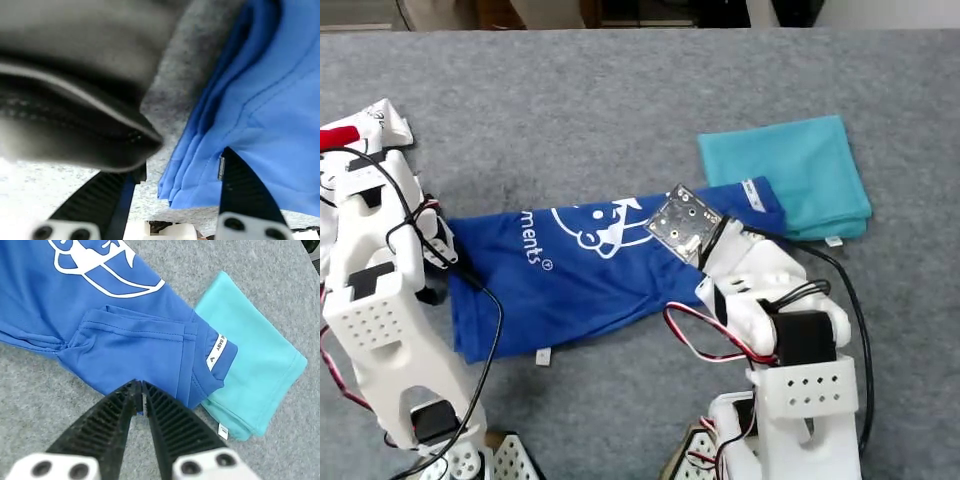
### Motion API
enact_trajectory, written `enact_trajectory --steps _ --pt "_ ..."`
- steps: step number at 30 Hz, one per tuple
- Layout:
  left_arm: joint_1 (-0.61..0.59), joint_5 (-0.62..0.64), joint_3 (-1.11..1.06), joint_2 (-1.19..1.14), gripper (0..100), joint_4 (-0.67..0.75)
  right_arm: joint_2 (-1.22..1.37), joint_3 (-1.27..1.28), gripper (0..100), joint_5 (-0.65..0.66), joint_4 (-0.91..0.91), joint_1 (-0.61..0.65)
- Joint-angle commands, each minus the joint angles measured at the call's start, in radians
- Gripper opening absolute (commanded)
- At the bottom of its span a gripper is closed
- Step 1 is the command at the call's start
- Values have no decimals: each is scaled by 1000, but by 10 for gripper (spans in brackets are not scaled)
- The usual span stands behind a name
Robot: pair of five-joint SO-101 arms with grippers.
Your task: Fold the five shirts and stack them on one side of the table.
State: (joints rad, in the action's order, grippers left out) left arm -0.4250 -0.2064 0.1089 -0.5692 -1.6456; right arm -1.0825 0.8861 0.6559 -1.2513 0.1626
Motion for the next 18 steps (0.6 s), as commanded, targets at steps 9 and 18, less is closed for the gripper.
enact_trajectory --steps 9,18 --pt "31 130 -6 -8 238 29 -16 -10 2 9 25 -21" --pt "23 196 -12 -54 136 41 -16 -87 2 9 18 -21"
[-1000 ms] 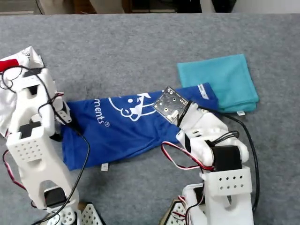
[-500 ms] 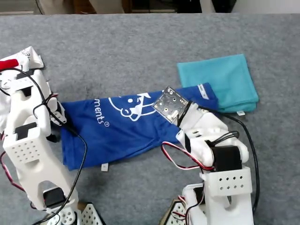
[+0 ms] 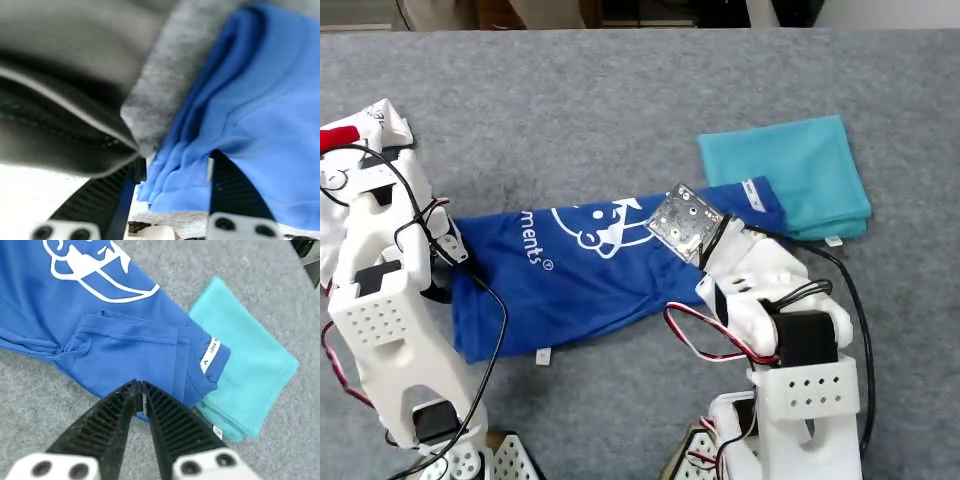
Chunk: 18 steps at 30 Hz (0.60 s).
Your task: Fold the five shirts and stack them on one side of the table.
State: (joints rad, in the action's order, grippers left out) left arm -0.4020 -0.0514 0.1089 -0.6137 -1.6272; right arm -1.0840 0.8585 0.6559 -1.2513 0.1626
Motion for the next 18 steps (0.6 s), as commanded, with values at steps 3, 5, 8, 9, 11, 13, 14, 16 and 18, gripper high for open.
enact_trajectory --steps 3,5,8,9,11,13,14,16,18 --pt "2 48 -12 -10 80 26 -15 -59 2 9 17 -21" --pt "3 44 -12 -10 21 26 -15 -59 2 9 15 -22" --pt "-3 41 -12 -1 18 26 -16 -61 2 9 15 -22" --pt "-5 26 -5 -1 18 20 -16 -61 2 9 15 -22" --pt "-5 -12 23 -1 18 -8 -16 -61 2 9 15 -22" --pt "-14 -44 83 1 18 -72 -16 -61 2 9 15 -22" --pt "-18 -57 127 1 18 -114 -16 -61 2 9 15 -22" --pt "-55 -83 195 8 18 -137 -16 -61 2 5 21 -24" --pt "-104 -121 210 73 18 -137 -16 -65 2 0 41 -50"
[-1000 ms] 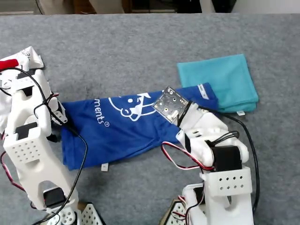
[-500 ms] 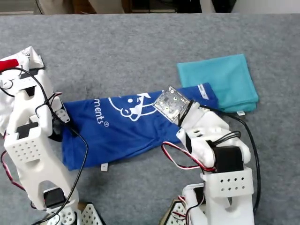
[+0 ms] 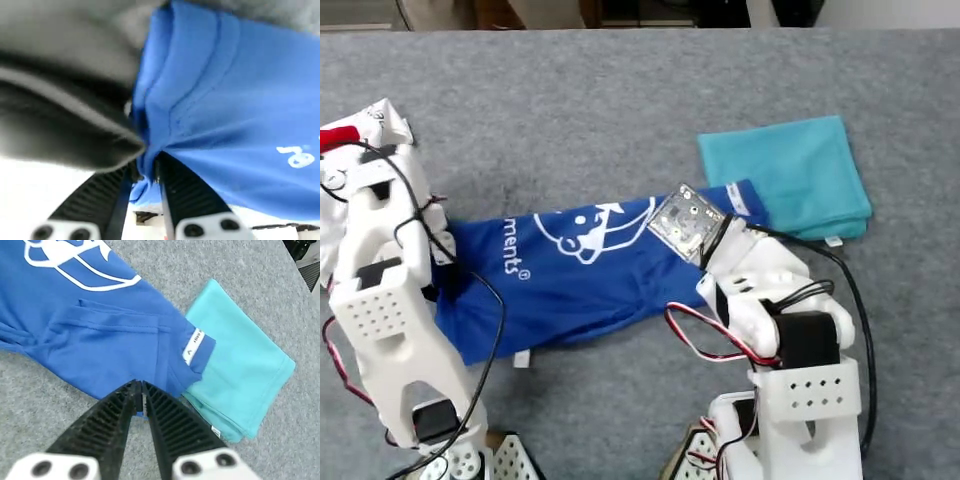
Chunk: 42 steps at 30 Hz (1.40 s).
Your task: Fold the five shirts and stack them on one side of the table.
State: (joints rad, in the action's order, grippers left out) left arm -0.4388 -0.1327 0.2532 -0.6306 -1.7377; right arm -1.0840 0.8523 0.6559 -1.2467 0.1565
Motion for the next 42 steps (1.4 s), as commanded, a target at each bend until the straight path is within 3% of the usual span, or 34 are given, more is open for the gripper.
enact_trajectory --steps 1,9,16,21,26,30,36,42 --pt "-87 -60 51 137 18 -26 -16 -62 2 0 60 -62" --pt "-155 -215 -31 570 18 -26 -10 -67 2 -138 362 -237" --pt "-157 -331 -25 860 18 -23 -8 -87 2 -140 396 -243" --pt "-5 -284 -66 957 18 -23 -8 -87 2 -140 396 -243" --pt "273 -84 -216 961 19 -18 -8 -84 2 -138 390 -245" --pt "486 37 -259 960 19 101 -8 -82 2 -138 388 -245" --pt "624 230 -272 900 19 348 -8 -85 2 -138 370 -245" --pt "787 256 -270 759 19 399 -8 -85 2 -137 331 -262"
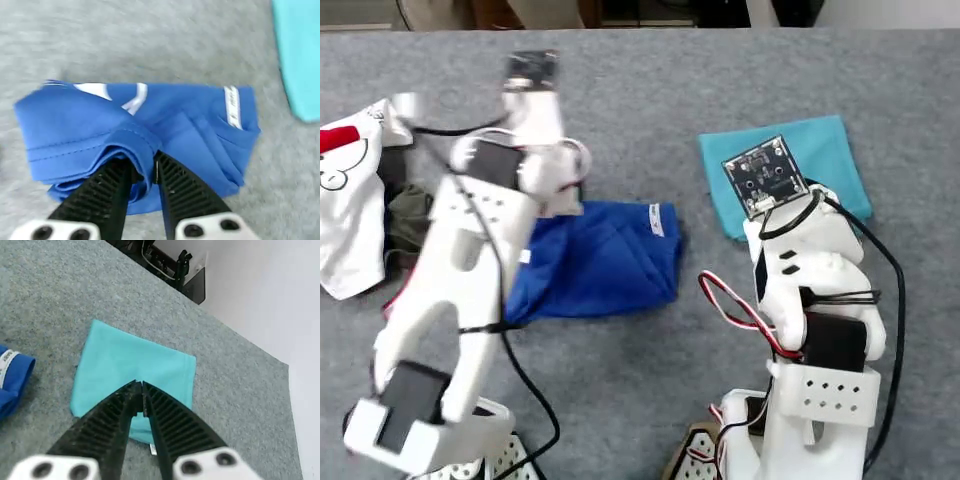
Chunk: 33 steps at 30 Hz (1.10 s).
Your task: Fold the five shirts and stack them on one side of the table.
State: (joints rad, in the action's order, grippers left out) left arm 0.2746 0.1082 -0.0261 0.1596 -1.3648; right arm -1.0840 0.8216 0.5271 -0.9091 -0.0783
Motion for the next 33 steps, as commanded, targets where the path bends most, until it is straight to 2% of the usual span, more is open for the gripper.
enact_trajectory --steps 1,8,14,18,20,22,24,27,30,33 --pt "98 15 15 -51 19 28 -8 -54 2 -8 -6 -36" --pt "204 15 161 -211 19 15 -8 -50 2 -9 -32 -79" --pt "302 15 302 -329 19 -72 -8 -50 2 -9 -34 -79" --pt "318 14 368 -403 22 -91 -8 -50 2 -9 -34 -79" --pt "313 9 396 -432 68 -133 -8 -50 2 -9 -34 -79" --pt "305 15 439 -463 182 -204 -8 -50 2 -9 -34 -79" --pt "265 15 489 -473 244 -278 -7 -48 2 -9 -34 -77" --pt "153 5 618 -467 222 -342 7 -50 2 -17 -52 -64" --pt "0 5 775 -444 159 -394 105 -73 2 -17 -106 21" --pt "-135 -14 792 -432 50 -396 257 -151 2 -18 -146 120"
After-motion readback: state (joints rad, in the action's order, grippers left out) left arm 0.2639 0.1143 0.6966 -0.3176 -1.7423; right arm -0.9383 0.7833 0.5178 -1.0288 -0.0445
